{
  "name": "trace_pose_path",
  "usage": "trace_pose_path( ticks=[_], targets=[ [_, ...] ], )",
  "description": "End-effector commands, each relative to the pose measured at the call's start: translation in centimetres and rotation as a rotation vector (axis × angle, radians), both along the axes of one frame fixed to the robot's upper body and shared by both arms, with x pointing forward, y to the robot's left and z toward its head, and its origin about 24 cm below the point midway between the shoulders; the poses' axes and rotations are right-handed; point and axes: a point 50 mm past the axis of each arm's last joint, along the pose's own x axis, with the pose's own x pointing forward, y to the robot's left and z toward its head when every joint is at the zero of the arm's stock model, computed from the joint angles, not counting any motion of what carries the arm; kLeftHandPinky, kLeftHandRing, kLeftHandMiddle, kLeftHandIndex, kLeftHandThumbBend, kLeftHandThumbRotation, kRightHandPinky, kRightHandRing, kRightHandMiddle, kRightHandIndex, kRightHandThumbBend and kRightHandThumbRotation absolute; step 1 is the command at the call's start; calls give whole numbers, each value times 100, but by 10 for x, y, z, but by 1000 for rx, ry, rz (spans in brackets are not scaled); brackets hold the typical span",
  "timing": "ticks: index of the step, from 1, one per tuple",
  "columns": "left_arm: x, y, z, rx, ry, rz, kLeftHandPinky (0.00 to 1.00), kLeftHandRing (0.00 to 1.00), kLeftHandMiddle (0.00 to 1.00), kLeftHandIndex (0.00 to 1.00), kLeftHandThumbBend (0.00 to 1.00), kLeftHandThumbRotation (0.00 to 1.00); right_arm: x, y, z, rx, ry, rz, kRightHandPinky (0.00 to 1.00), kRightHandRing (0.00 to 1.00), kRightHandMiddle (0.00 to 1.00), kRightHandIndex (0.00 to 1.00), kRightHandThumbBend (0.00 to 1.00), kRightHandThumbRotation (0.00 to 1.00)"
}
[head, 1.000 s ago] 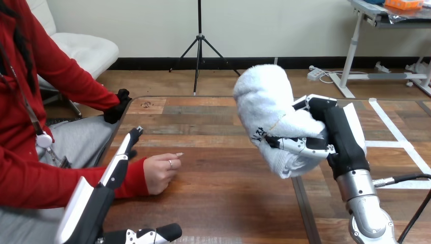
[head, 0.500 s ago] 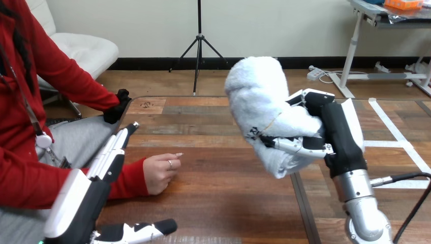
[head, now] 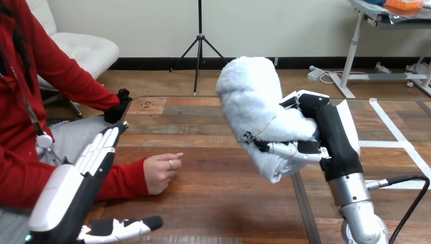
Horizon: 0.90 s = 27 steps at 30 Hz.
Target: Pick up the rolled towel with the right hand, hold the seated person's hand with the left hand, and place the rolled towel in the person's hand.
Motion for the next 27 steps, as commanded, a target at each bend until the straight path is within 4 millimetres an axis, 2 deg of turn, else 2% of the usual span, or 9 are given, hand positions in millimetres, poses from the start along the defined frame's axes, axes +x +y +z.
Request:
trace_pose_path(
  ticks=[1,18,27],
  targets=[
    [18,5,27,69,-122,-12,95,100,100,100,100,44,5,10,29,47,-166,23,2,6,9,7,51,0],
    [36,22,32,194,-93,20,92,99,100,100,100,44,-4,15,34,46,-221,45,2,5,9,7,50,0],
    [49,31,32,242,-75,32,85,92,95,96,100,42,-8,17,35,52,-245,55,2,6,8,7,50,0]
  ],
)
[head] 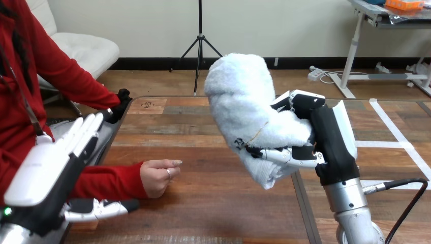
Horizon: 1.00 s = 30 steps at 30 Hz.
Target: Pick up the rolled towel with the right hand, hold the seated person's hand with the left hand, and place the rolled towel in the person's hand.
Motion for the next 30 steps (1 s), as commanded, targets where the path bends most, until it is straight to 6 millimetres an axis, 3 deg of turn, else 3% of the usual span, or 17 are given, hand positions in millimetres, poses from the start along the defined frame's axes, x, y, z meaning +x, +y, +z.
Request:
trace_pose_path(
  ticks=[1,14,30],
  targets=[
    [21,2,13,41,-44,-17,84,91,94,95,100,42,4,5,27,46,-151,12,2,6,8,7,50,0],
    [35,9,13,80,-26,-16,82,88,88,91,100,38,-1,5,28,48,-166,17,2,6,8,7,50,0],
    [46,12,8,143,4,-21,81,87,87,89,100,41,-8,5,29,51,-174,16,3,6,8,7,50,0]
  ],
)
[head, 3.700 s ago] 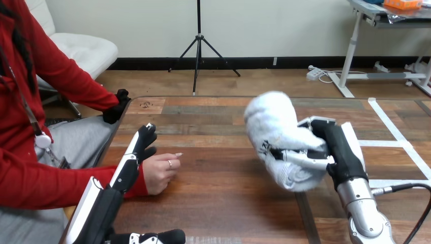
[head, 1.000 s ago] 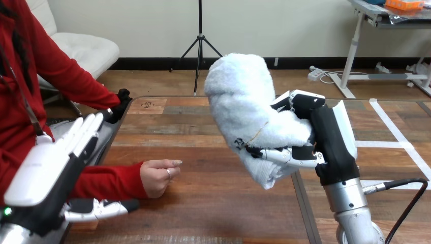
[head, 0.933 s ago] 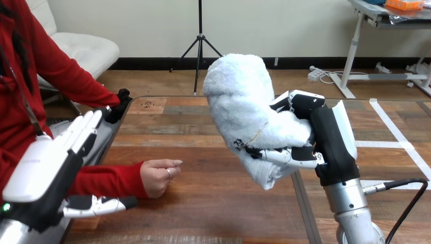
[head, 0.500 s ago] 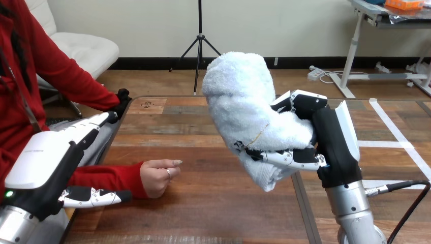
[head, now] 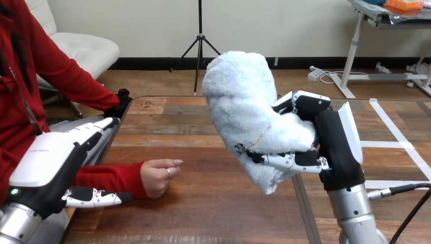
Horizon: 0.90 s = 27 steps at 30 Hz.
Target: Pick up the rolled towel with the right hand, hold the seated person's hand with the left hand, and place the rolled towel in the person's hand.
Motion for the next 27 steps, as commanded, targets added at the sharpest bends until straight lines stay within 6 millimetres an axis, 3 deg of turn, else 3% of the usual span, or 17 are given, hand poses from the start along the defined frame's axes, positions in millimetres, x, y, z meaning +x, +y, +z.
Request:
trace_pose_path(
  ticks=[1,27],
  targets=[
    [19,3,17,40,-65,-18,81,87,86,89,100,41,4,6,23,46,-111,7,3,6,8,7,50,0],
    [34,4,-1,128,11,-21,80,82,82,85,100,45,-6,7,28,64,-130,6,2,5,8,7,50,0]
  ],
)
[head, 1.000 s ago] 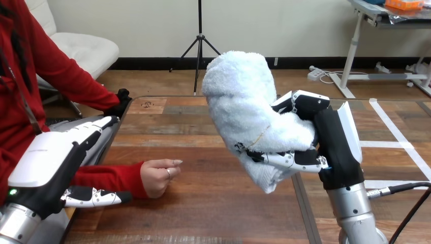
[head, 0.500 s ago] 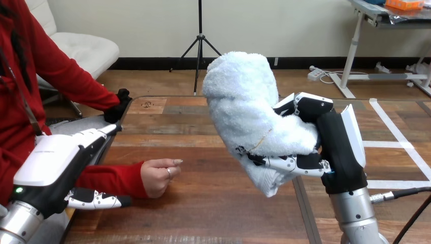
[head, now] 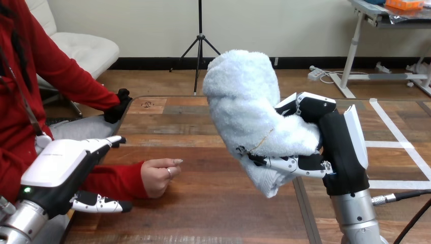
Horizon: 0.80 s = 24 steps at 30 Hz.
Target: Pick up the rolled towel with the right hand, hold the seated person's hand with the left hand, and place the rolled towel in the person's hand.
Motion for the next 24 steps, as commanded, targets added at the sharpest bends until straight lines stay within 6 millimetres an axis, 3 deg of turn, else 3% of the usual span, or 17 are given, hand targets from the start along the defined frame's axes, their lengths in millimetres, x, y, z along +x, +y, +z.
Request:
trace_pose_path(
  ticks=[1,24],
  targets=[
    [20,0,18,28,-75,-13,80,82,82,85,100,46,3,6,24,48,-113,12,2,5,8,7,50,0],
    [29,-7,0,87,-37,-25,81,79,79,83,100,52,-9,9,29,60,-136,21,2,5,8,7,52,0]
  ],
)
